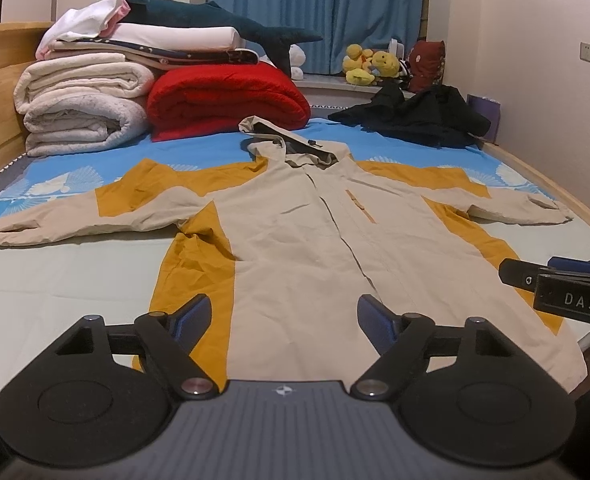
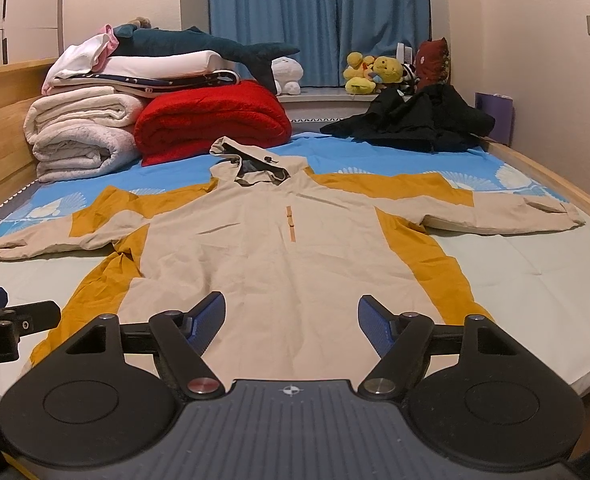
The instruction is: Fold large clothes
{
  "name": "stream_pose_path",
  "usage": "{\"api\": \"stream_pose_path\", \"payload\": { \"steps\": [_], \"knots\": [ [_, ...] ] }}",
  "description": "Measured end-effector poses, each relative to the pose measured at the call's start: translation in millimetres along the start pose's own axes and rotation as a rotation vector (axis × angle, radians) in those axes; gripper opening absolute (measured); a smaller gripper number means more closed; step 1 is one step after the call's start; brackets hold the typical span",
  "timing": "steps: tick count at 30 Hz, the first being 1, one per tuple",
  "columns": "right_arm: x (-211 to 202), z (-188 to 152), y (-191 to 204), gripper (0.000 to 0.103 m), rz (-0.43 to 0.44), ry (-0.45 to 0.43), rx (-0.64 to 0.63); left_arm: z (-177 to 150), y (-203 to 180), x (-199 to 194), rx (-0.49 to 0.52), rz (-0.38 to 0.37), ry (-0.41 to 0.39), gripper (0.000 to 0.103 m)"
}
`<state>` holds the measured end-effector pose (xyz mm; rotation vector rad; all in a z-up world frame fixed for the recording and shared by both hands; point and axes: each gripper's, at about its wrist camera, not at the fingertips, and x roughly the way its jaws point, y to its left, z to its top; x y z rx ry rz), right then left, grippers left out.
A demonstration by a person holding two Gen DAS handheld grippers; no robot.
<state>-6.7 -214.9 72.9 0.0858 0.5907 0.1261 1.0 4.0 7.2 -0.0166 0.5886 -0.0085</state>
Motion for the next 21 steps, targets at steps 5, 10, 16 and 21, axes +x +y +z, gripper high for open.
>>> {"api": "stream_pose_path", "payload": {
  "steps": [5, 10, 16, 21],
  "knots": [
    [0.3, 0.1, 1.3, 0.069, 0.003, 0.002, -0.003, -1.1, -3.3, 0.8, 0.019, 0.003, 0.01, 0.073],
    [0.0, 0.4, 1.1, 0.056, 0.002, -0.003, -0.002, -1.1, -3.1, 2.2, 0.021, -0.013, 0.04, 0.06],
    [5.1, 26.6, -18.8, 0.055, 0.017, -0.024, 0.055, 14.0, 17.9, 7.7, 0.004, -0.019, 0.076, 0.055],
    [28.2, 72.0, -62.3, 0.055, 0.007, -0.083, 0.003, 41.2, 50.0, 26.3, 0.107, -0.005, 0.075, 0.055]
  ]
}}
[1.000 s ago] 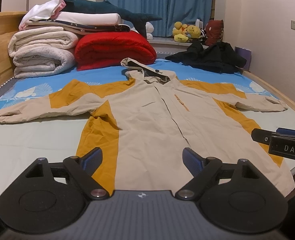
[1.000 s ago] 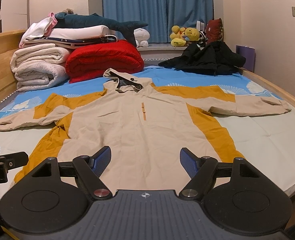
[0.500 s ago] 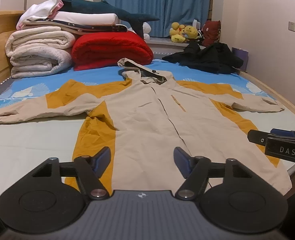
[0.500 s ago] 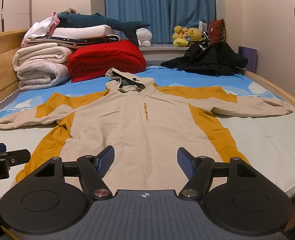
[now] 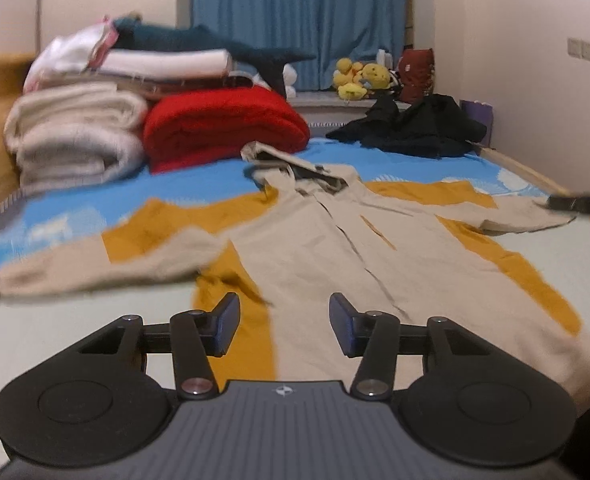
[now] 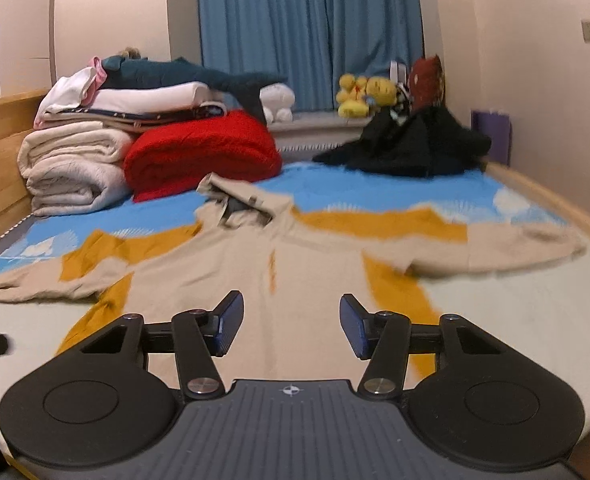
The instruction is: Fold large clothes
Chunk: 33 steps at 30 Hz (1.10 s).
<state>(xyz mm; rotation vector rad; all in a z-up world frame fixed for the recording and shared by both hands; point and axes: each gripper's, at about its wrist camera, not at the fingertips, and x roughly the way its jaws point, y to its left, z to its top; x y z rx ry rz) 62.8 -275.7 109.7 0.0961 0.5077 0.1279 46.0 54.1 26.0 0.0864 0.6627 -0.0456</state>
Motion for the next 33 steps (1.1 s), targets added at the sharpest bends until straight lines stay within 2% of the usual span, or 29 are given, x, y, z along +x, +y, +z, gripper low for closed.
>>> {"api": "stream_pose_path", "payload": {
  "steps": [4, 8, 10, 14, 17, 22, 25, 26, 28, 29, 30, 32, 33],
  "knots": [
    [30.5, 16.5, -35.4, 0.055, -0.044, -0.001, -0.046, 19.5, 32.8, 27.9, 0.064, -0.008, -0.03, 0.053],
    [66.9, 9.8, -74.7, 0.055, -0.121, 0.057, 0.025, 27.7, 64.4, 68.7, 0.063, -0.052, 0.039, 0.048],
    [85.7, 0.3, -92.5, 0.055, -0.155, 0.141, 0.09, 21.5, 78.7, 95.9, 0.011, -0.073, 0.118, 0.048],
    [119.1, -16.5, -129.2, 0.055, -0.208, 0.305, 0.242, 7.4, 103.8, 147.9, -0.12, -0.077, 0.326, 0.048],
    [138.9, -31.3, -138.6, 0.055, -0.245, 0.411, 0.24, 3.9, 116.2, 170.3, -0.163, -0.064, 0.416, 0.048],
    [169.6, -63.0, -155.2, 0.055, -0.271, 0.6, 0.268, -7.8, 132.8, 189.9, -0.267, -0.008, 0.496, 0.048],
    [175.3, -75.7, -162.5, 0.055, -0.276, 0.657, 0.309, -12.5, 137.9, 196.6, -0.294, 0.005, 0.542, 0.048],
    [175.6, -77.2, -161.9, 0.055, -0.278, 0.659, 0.314, -11.2, 138.6, 198.0, -0.296, -0.003, 0.541, 0.046],
    [175.3, -78.3, -157.1, 0.054, -0.276, 0.658, 0.307, -9.4, 135.0, 195.4, -0.293, -0.026, 0.557, 0.03],
    [174.2, -79.1, -155.5, 0.052, -0.269, 0.654, 0.303, -9.0, 132.8, 193.8, -0.281, -0.032, 0.561, 0.016],
    [171.9, -79.2, -150.9, 0.048, -0.26, 0.652, 0.295, -8.7, 131.5, 192.3, -0.263, -0.026, 0.558, 0.009],
    [167.8, -80.1, -149.7, 0.042, -0.261, 0.648, 0.278, -7.9, 126.1, 187.4, -0.207, -0.004, 0.541, 0.003],
    [167.9, -81.0, -148.7, 0.033, -0.26, 0.65, 0.279, -7.4, 124.0, 183.9, -0.189, 0.008, 0.532, 0.002]
  ]
}}
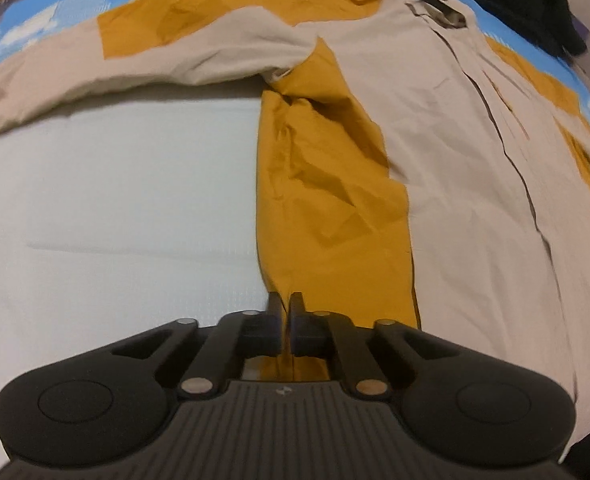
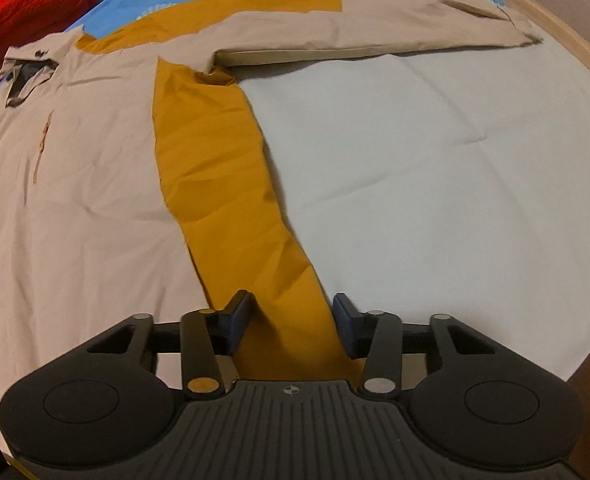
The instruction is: Fold large clothes
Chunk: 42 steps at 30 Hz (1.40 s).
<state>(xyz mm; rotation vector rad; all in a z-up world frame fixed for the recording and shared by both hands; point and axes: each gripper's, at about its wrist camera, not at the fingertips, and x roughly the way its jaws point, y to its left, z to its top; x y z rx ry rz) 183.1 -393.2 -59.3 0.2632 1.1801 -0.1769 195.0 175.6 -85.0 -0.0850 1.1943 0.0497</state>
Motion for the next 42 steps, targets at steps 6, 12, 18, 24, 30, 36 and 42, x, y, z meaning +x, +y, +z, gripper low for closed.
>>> {"api": "stream_pose_path", "payload": {
  "steps": [6, 12, 18, 24, 30, 36, 42],
  "knots": [
    [-1.9, 0.8, 2.0, 0.014, 0.02, 0.016, 0.057, -4.0, -3.1, -7.6, 0.033, 0.084, -0.012, 0.001],
    [-8.5, 0.0, 1.1, 0.009, 0.021, 0.018, 0.064, 2.4, -5.7, -16.7, 0.032, 0.086, -0.069, 0.008],
    [-36.3, 2.1, 2.5, 0.013, -0.014, -0.118, 0.01, 8.7, -21.5, -33.8, 0.054, -0.028, -0.166, 0.012],
    [-88.7, 10.0, 21.2, 0.025, 0.049, -0.39, -0.024, 12.4, -35.9, -42.9, 0.077, -0.053, -0.253, 0.019],
    [-119.9, 11.5, 54.7, 0.034, 0.122, -0.543, -0.089, 20.5, -32.8, -61.0, 0.045, -0.025, -0.382, 0.029],
    [-133.6, 10.4, 96.3, 0.037, 0.199, -0.638, -0.121, 29.9, -31.7, -74.7, 0.041, 0.059, -0.495, 0.03],
    [-146.8, 5.2, 137.8, 0.04, 0.234, -0.747, -0.194, 46.7, -21.5, -78.1, 0.006, 0.113, -0.568, 0.04]
  ]
}}
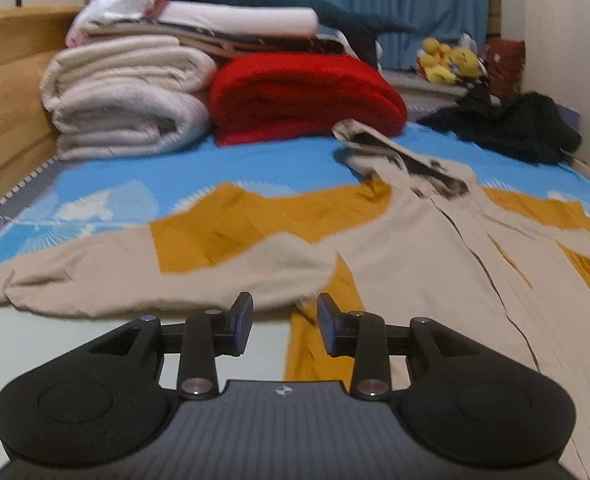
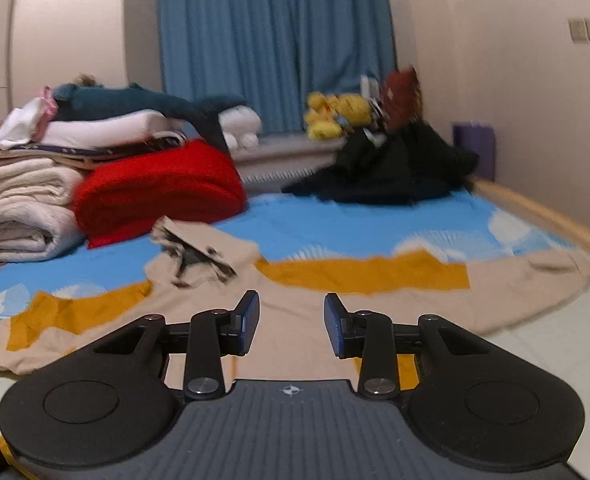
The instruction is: Fold large clothes
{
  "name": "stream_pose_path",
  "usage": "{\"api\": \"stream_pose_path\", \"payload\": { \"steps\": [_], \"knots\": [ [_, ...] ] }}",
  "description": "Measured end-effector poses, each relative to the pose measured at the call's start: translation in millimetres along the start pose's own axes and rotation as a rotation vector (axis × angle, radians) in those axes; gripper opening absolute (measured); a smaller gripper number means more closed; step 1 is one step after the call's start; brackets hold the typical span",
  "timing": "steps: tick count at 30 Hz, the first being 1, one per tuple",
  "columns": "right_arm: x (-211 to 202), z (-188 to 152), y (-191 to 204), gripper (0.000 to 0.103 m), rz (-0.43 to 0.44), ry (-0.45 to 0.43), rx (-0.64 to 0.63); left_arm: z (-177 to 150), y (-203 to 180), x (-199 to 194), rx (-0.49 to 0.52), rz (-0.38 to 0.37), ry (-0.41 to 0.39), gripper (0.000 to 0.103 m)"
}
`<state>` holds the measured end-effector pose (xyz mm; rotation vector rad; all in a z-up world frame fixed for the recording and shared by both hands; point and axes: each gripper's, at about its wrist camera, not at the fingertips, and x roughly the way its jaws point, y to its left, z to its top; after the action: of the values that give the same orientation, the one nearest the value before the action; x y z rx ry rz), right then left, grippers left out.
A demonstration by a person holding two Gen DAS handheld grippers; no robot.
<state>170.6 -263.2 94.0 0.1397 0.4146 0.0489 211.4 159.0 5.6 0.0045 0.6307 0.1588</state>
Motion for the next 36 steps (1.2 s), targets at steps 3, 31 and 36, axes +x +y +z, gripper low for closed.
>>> {"api": "stream_pose_path", "payload": {
  "steps": [3, 31, 36],
  "knots": [
    [6.3, 7.3, 17.7, 0.045, 0.02, -0.008, -0.026, 8.2, 6.4, 3.0, -0.003, 0.011, -0.03, 0.04],
    [124.9, 19.7, 95.2, 0.023, 0.154, 0.161, -0.056, 2.9, 234.6, 153.0, -0.444, 0.226, 0.172, 0.069],
    [135.9, 11.2, 98.2, 0.024, 0.167, 0.225, -0.053, -15.2, 290.3, 173.6, -0.666, 0.294, 0.256, 0.074]
  ]
}}
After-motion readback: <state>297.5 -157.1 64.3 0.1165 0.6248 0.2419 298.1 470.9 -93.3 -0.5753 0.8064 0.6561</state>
